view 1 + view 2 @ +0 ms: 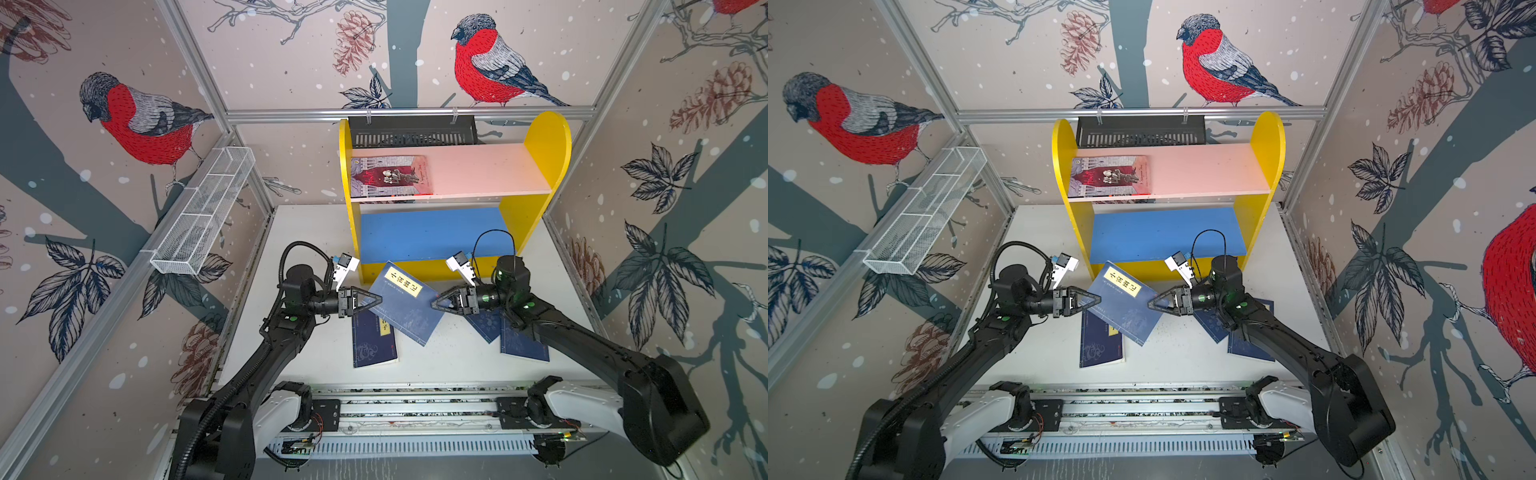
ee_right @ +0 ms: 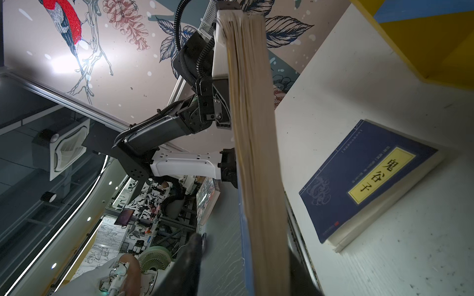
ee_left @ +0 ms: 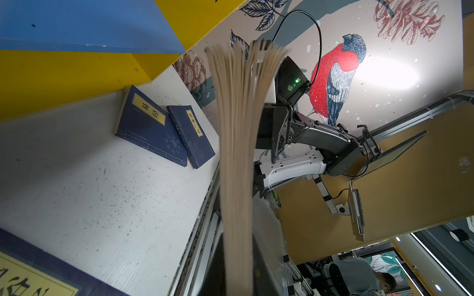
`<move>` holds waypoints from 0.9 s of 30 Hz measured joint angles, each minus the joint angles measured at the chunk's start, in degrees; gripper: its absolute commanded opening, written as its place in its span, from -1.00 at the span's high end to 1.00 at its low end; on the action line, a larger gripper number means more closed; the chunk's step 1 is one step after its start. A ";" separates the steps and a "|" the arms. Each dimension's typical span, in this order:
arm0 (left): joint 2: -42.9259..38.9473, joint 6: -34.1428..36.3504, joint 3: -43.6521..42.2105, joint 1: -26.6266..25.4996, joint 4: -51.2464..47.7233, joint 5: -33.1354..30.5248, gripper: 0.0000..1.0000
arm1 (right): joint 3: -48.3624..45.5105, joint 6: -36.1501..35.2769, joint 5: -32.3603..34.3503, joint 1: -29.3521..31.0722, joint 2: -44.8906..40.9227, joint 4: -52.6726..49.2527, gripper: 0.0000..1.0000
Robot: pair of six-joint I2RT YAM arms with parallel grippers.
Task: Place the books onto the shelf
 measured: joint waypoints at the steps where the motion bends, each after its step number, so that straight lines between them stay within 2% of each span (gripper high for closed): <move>1: -0.17 -0.24 0.00 0.02 0.00 -0.61 1.00 | 0.00 -0.22 0.48 -0.50 0.17 0.00 -0.39; 5: -0.26 -0.96 0.31 0.44 0.04 -2.71 1.00 | -3.13 1.46 3.04 -2.16 0.17 3.78 -0.56; 12: 0.94 -7.61 0.87 3.26 5.90 -5.16 1.00 | -13.40 15.26 7.78 -2.38 0.72 23.19 -0.59; 15: 1.55 -11.78 0.26 4.48 10.10 -6.69 1.00 | -15.54 20.28 10.56 -0.59 1.62 30.86 -0.59; 22: 2.25 -21.44 -3.02 5.03 21.35 -8.70 1.00 | -13.35 22.88 16.44 5.49 4.98 35.98 -0.47; 27: 2.25 -24.76 -4.22 5.07 26.21 -8.81 1.00 | -11.50 23.39 20.00 6.60 8.13 38.07 -0.25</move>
